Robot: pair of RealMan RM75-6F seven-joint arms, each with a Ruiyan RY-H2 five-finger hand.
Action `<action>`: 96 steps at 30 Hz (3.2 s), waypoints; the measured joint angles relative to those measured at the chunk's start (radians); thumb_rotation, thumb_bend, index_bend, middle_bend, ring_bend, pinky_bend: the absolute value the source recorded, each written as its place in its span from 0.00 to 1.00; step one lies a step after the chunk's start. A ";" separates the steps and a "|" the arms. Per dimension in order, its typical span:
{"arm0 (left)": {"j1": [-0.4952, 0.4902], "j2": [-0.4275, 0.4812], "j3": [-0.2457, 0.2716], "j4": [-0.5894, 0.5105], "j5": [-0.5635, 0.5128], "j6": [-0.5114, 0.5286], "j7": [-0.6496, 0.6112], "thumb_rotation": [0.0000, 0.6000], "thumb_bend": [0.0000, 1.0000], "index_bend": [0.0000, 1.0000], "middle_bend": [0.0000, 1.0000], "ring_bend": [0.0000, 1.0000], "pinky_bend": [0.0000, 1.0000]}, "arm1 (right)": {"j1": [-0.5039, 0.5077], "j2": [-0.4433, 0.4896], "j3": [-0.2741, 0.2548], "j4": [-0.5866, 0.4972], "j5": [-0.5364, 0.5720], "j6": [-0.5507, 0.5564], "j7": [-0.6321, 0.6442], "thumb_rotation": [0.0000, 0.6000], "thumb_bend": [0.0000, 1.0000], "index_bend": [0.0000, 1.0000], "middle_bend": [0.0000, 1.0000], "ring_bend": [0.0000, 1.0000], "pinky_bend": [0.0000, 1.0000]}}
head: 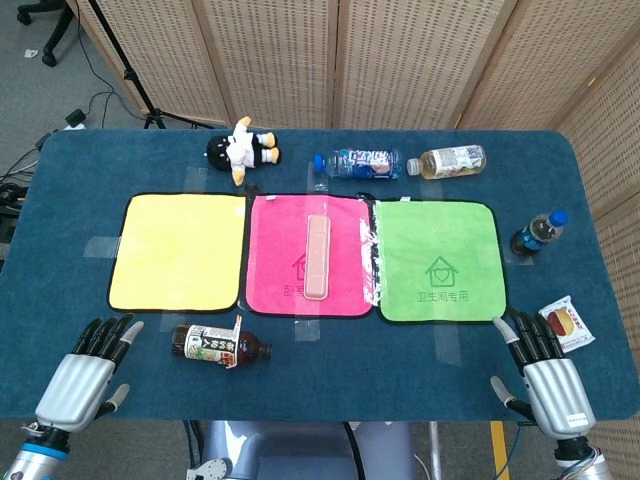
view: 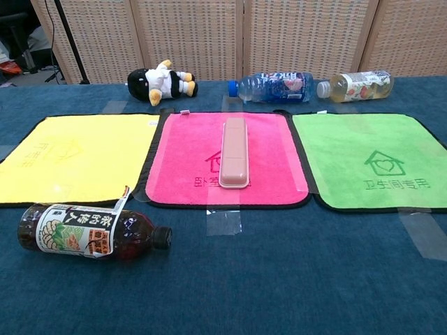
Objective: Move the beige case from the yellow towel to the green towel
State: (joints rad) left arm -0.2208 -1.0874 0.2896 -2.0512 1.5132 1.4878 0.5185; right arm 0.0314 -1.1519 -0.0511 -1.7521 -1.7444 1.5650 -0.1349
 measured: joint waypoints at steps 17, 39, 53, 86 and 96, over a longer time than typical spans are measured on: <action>0.030 -0.028 -0.069 0.035 -0.021 -0.076 -0.011 1.00 0.30 0.00 0.00 0.00 0.02 | 0.107 -0.029 0.046 -0.064 -0.036 -0.163 -0.224 1.00 0.36 0.13 0.02 0.00 0.00; 0.021 -0.069 -0.131 0.105 -0.079 -0.188 -0.083 1.00 0.31 0.00 0.00 0.00 0.02 | 0.488 -0.246 0.282 -0.107 0.293 -0.584 -0.812 1.00 0.36 0.13 0.02 0.00 0.00; 0.017 -0.059 -0.158 0.137 -0.089 -0.219 -0.155 1.00 0.31 0.00 0.00 0.00 0.02 | 0.736 -0.393 0.328 0.045 0.468 -0.704 -1.050 1.00 0.66 0.13 0.02 0.00 0.00; -0.002 -0.088 -0.175 0.183 -0.138 -0.308 -0.191 1.00 0.31 0.00 0.00 0.00 0.02 | 1.093 -0.616 0.301 0.506 0.687 -0.841 -1.083 1.00 0.67 0.17 0.06 0.00 0.00; -0.007 -0.097 -0.177 0.196 -0.150 -0.323 -0.192 1.00 0.31 0.00 0.00 0.00 0.02 | 1.138 -0.650 0.258 0.603 0.701 -0.855 -1.004 1.00 0.67 0.17 0.06 0.00 0.00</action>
State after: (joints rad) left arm -0.2274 -1.1849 0.1122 -1.8555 1.3635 1.1648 0.3266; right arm 1.1697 -1.8021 0.2073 -1.1491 -1.0431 0.7103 -1.1392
